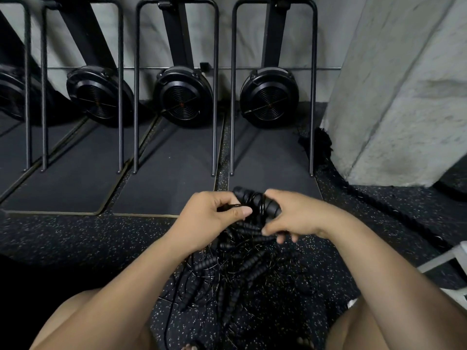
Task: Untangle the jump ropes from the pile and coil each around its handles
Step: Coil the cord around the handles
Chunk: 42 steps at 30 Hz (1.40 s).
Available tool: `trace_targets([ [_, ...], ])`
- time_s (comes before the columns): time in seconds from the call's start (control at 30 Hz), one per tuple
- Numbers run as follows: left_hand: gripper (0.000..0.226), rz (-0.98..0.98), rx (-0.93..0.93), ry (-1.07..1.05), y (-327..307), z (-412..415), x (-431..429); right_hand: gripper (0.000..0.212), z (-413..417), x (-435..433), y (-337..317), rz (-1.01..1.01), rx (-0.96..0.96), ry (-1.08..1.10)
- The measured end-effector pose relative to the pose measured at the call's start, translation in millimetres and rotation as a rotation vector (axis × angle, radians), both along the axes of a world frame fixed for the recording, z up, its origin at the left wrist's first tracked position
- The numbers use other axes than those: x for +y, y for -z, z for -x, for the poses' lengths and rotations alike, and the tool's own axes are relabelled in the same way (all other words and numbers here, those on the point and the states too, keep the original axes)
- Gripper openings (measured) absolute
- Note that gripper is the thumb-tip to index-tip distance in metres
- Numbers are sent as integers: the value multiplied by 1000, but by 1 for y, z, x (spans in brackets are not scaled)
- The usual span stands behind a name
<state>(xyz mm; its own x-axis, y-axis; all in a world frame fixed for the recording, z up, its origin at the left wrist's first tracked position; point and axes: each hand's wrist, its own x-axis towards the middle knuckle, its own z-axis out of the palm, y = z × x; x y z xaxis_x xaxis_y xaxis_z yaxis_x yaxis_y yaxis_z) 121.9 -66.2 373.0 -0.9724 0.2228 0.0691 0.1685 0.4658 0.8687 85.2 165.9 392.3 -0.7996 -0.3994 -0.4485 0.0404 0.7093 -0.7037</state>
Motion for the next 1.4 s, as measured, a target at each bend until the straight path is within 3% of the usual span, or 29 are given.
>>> trace_targets([
  [0.17,25,-64,29,-9,2,7,-8,49,-19,-9,-10,-80,-164,-370],
  [0.33,20,-215,-46,62,-1,12,-17,57,-29,-4,-32,125,-248,-463],
  [0.47,26,-372,-267,96,1,17,-17,54,-28,5,-41,425,-262,-409],
  [0.63,28,-46,-209,-129,8,10,-8,44,-21,3,-35,627,-201,-198],
  [0.8,45,-32,-150,-20,7,11,7,59,-13,-3,-25,681,-82,110],
  [0.93,33,137,-72,69,11,7,8,55,0,0,-16,519,60,307],
  [1.07,28,235,-61,120,11,2,9,55,5,4,-13,232,163,327],
  [1.2,27,331,23,164,9,2,5,59,12,4,3,-88,223,198],
  [1.4,20,207,80,131,0,-1,3,66,1,-4,15,-258,-66,-183],
])
